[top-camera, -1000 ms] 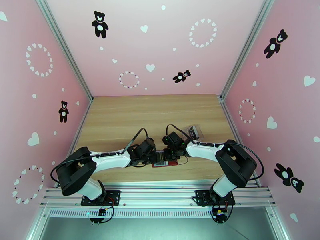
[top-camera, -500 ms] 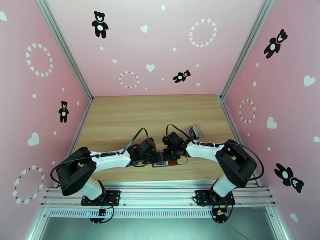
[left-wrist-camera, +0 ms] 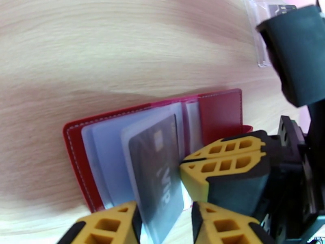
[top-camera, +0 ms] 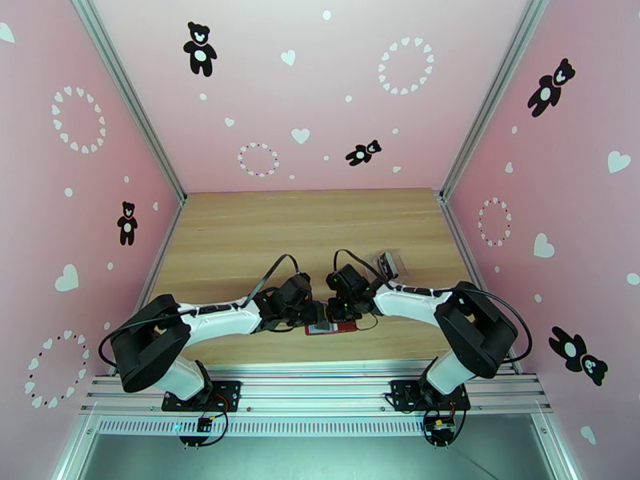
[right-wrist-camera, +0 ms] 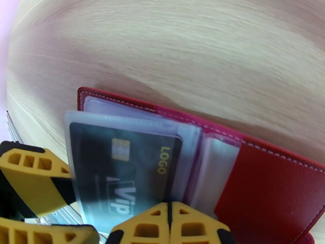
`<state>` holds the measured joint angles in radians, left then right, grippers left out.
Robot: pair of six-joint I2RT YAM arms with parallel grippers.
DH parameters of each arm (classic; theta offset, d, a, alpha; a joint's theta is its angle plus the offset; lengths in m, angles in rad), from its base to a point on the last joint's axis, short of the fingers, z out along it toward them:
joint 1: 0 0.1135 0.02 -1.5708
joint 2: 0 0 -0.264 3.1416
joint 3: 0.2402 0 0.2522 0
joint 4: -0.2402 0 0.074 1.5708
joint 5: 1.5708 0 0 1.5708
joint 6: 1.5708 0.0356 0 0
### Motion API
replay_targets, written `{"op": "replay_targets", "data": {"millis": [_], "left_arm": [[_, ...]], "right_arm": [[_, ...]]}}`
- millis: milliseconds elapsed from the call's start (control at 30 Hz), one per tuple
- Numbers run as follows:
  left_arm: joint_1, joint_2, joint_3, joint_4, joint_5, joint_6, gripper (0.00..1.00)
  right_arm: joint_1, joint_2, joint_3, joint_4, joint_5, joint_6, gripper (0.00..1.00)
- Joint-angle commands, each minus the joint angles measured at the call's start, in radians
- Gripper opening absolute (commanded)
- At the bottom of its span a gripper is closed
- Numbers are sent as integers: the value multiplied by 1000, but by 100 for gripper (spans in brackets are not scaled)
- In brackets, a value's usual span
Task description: Put the credit cards into the card holder
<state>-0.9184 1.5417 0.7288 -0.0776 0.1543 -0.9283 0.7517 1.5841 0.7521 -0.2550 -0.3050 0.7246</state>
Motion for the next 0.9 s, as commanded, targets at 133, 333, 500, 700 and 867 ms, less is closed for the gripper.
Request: {"op": "replay_targets", "data": {"millis": [133, 333, 500, 700, 867], "left_arm": [[-8, -26, 30, 48, 50, 6, 39], [-16, -2, 60, 61, 64, 10, 39], [-41, 15, 114, 59, 65, 25, 39], [-65, 84, 156, 80, 72, 13, 39], [-93, 121, 194, 64, 60, 23, 38]], "right_arm": [[-15, -100, -27, -60, 23, 1, 22], [-42, -154, -35, -94, 28, -10, 29], [-86, -219, -54, -117, 28, -19, 39], [-141, -262, -85, -146, 29, -30, 42], [-185, -309, -110, -153, 13, -37, 45]]}}
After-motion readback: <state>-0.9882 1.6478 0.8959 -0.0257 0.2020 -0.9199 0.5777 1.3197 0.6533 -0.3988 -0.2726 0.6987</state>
